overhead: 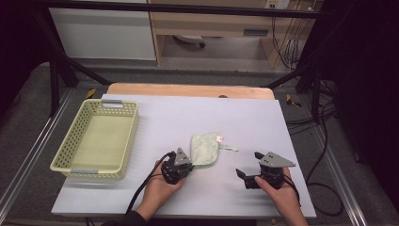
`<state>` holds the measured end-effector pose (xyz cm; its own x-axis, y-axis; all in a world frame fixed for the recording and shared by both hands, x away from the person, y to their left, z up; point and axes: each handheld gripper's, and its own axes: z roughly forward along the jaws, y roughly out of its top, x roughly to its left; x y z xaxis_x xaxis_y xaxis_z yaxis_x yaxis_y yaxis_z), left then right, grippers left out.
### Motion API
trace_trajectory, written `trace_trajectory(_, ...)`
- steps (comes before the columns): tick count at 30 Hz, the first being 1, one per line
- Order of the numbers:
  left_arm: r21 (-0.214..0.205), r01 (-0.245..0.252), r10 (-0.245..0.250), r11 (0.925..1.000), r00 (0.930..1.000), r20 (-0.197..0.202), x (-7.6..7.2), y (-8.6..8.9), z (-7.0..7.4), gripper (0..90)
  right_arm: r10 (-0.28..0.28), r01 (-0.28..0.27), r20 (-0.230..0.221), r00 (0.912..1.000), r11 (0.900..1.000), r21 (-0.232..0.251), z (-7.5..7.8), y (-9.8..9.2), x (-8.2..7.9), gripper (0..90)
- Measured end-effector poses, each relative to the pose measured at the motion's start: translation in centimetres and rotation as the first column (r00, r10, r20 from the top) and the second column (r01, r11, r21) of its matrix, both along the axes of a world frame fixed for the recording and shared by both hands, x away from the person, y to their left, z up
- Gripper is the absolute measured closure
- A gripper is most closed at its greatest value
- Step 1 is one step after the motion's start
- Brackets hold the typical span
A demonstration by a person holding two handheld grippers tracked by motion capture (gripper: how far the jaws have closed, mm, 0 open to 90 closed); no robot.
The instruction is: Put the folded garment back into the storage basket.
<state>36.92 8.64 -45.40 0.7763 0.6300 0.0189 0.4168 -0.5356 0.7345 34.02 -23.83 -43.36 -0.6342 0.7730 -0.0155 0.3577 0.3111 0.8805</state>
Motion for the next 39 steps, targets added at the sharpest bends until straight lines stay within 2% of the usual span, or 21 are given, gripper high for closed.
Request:
trace_trajectory(5, 0.007, 0.013, -0.013, 0.9999, 0.9997, -0.020, -1.0, 1.0, 0.2, 88.0, 0.007, -0.007, -0.003, 1.0000, 1.0000, -0.006, 0.0, 0.2, 0.0, 4.1)
trace_trajectory(14, -0.007, 0.037, -0.037, 0.9993, 0.9979, -0.053, -2.9, 2.8, 0.5, 87.9, 0.023, -0.023, -0.016, 0.9996, 0.9995, -0.021, -0.2, 0.7, -0.2, 3.9)
trace_trajectory(20, -0.032, 0.041, -0.043, 0.9987, 0.9952, -0.088, -4.4, 4.5, 0.5, 87.9, 0.056, -0.057, -0.058, 0.9967, 0.9982, -0.018, -0.2, 1.4, -0.5, 4.1)
trace_trajectory(23, -0.029, 0.048, -0.050, 0.9985, 0.9940, -0.098, -4.9, 4.6, 0.6, 87.8, 0.069, -0.071, -0.066, 0.9954, 0.9972, -0.024, -0.2, 1.8, -0.6, 4.1)
trace_trajectory(27, -0.017, 0.047, -0.049, 0.9987, 0.9932, -0.106, -5.8, 5.3, 0.6, 87.7, 0.101, -0.104, -0.077, 0.9919, 0.9939, -0.036, -0.2, 3.0, -1.0, 4.4)
trace_trajectory(31, -0.055, 0.026, -0.033, 0.9982, 0.9903, -0.135, -6.2, 6.5, 0.7, 87.5, 0.130, -0.135, -0.087, 0.9877, 0.9894, -0.054, -0.1, 4.1, -1.4, 4.6)
trace_trajectory(39, -0.035, 0.033, -0.038, 0.9988, 0.9897, -0.138, -7.5, 7.0, 0.6, 86.5, 0.168, -0.175, -0.097, 0.9810, 0.9823, -0.067, -0.1, 6.4, -2.1, 4.8)
